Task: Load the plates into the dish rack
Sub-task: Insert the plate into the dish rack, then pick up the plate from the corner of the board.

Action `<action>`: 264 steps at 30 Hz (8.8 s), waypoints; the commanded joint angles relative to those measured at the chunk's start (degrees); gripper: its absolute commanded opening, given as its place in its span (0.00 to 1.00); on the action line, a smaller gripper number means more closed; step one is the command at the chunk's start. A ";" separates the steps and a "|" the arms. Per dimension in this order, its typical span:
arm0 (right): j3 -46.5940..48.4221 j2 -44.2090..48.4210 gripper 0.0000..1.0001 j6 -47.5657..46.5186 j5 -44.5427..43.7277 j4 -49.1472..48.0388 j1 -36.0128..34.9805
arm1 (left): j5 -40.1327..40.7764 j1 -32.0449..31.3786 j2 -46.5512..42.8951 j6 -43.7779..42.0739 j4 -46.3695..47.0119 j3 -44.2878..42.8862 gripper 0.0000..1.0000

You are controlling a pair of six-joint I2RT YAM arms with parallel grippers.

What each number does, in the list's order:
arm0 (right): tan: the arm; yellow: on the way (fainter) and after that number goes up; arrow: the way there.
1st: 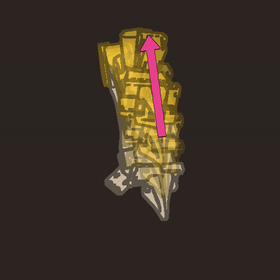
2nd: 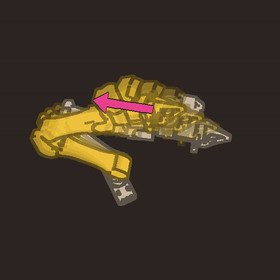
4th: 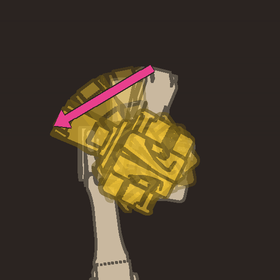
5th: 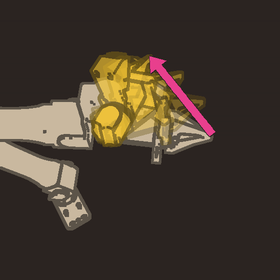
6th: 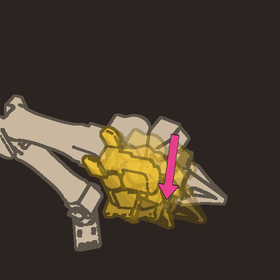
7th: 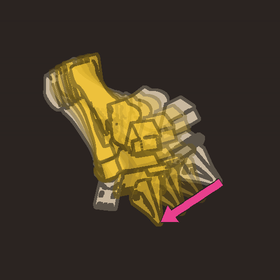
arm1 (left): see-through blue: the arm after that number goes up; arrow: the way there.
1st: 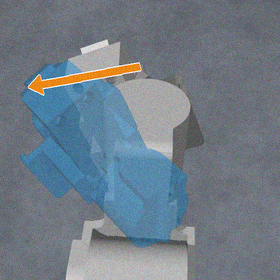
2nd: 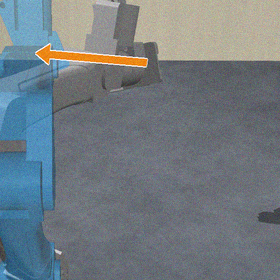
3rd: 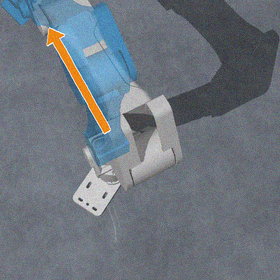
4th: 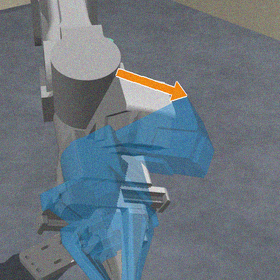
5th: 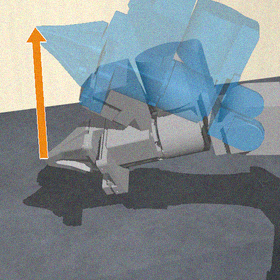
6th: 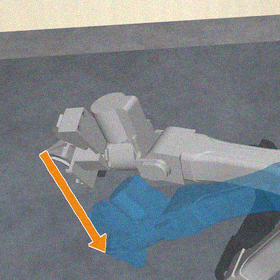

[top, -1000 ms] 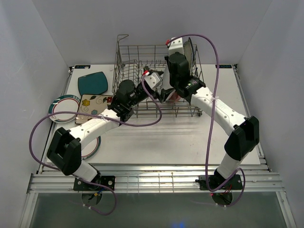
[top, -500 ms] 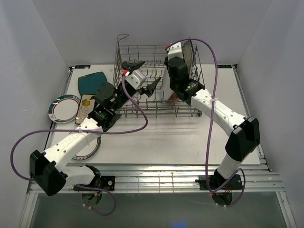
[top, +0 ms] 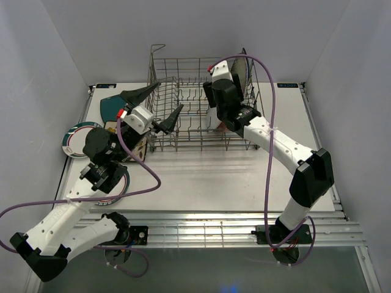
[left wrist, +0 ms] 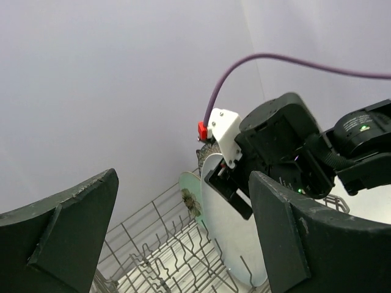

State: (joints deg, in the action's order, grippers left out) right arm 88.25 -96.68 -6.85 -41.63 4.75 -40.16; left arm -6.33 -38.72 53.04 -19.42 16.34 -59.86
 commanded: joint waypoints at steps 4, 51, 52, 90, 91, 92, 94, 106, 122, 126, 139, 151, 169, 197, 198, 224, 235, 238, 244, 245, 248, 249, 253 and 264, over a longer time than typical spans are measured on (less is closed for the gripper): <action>-0.45 1.32 0.86 0.52 0.67 0.52 -0.53 | 2.63 0.22 -1.71 1.93 -5.53 -1.40 0.98; -42.79 43.15 0.90 4.91 27.30 -22.95 -3.34 | 32.60 2.15 -5.92 2.81 -3.15 17.75 0.98; -43.68 43.68 0.90 5.27 28.00 -23.12 -3.34 | 32.61 2.77 -6.27 2.98 -3.07 18.89 0.98; -57.84 53.35 0.90 11.86 40.84 -26.37 -3.34 | -17.84 66.48 21.31 31.09 -9.84 10.46 0.98; -57.84 53.35 0.90 11.86 40.92 -26.37 -3.34 | -17.93 67.28 21.67 31.98 -9.14 10.55 0.98; -57.84 53.27 0.90 11.95 41.01 -26.46 -3.34 | -17.76 67.98 21.93 32.68 -8.78 10.72 0.98; -58.01 53.18 0.90 11.95 41.01 -26.55 -3.34 | -17.49 69.83 22.46 35.22 -7.91 11.43 0.98; -58.63 53.44 0.90 12.13 40.92 -26.73 -3.34 | -5.18 72.29 29.48 48.33 -8.17 13.09 0.98; -58.36 52.91 0.90 12.04 41.19 -27.17 -3.34 | -4.30 74.49 33.36 51.24 -5.79 16.26 0.96; -58.36 52.83 0.90 12.04 41.10 -27.08 -3.34 | -6.85 75.81 35.55 52.29 -5.79 16.70 0.95; -58.72 53.35 0.90 12.13 41.19 -27.08 -3.34 | -6.68 78.09 38.90 54.66 -6.67 16.52 0.93; -58.72 52.74 0.90 12.04 41.19 -27.43 -3.34 | -10.90 79.15 34.33 54.75 -4.56 18.63 0.92; -58.19 53.00 0.90 12.04 41.19 -26.37 -3.34 | -5.62 81.69 27.28 52.81 -7.45 20.58 0.97; -58.89 54.23 0.90 11.95 41.10 -26.37 -3.34 | -15.47 83.72 39.78 57.82 -1.58 20.04 0.84; -58.98 54.23 0.90 11.95 41.19 -26.46 -3.34 | -15.56 83.72 39.86 58.09 -1.40 20.13 0.84; -58.98 54.41 0.90 11.95 43.03 -26.46 -3.34 | -18.11 84.33 44.87 60.99 1.86 20.13 0.66; -59.07 54.50 0.90 11.95 43.21 -26.64 -3.34 | -18.28 84.51 45.49 61.08 2.12 20.13 0.58; -58.98 54.41 0.90 11.95 43.21 -26.55 -3.34 | -18.63 84.42 46.19 61.25 2.21 19.95 0.54; -58.98 54.41 0.90 11.95 43.30 -26.64 -3.34 | -18.81 84.60 46.54 61.26 2.12 19.78 0.45; -58.89 54.41 0.90 11.95 43.38 -26.64 -3.34 | -18.81 84.60 46.54 61.26 2.12 19.78 0.44; -58.98 54.50 0.90 12.04 43.38 -26.64 -3.34 | -18.90 84.69 46.46 61.17 2.12 19.86 0.38; -59.07 54.50 0.90 11.95 43.38 -26.64 -3.34 | -18.90 84.69 46.37 61.17 2.12 19.86 0.37; -58.98 54.41 0.90 12.04 43.47 -26.73 -3.34 | -19.07 84.69 45.49 60.99 2.21 20.13 0.26; -58.54 54.06 0.90 12.04 43.91 -26.55 -3.34 | -19.25 84.77 38.47 60.55 3.61 22.67 0.25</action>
State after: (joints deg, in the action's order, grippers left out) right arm 29.15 -43.00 4.56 1.72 -19.51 -43.31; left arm -24.88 45.60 96.01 41.60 18.48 -38.02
